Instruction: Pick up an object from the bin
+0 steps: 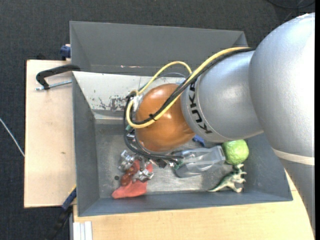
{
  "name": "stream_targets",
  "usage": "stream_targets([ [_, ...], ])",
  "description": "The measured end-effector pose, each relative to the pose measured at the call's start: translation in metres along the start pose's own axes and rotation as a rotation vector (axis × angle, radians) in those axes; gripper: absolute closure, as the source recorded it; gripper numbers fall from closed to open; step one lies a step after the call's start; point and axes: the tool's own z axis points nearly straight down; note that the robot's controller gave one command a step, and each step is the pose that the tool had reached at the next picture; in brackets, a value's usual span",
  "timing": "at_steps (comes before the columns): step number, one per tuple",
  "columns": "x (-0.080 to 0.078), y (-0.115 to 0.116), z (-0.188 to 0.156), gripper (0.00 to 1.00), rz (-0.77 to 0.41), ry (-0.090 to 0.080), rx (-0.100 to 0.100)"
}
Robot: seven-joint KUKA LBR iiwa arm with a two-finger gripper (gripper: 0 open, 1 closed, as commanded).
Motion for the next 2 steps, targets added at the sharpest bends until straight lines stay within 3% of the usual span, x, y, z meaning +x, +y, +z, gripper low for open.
stream_targets([
  [1, 0.004, 0.004, -0.031, 1.00, 0.003, 0.018, -0.006],
  [2, -0.015, -0.004, -0.169, 1.00, -0.020, 0.016, -0.005],
])
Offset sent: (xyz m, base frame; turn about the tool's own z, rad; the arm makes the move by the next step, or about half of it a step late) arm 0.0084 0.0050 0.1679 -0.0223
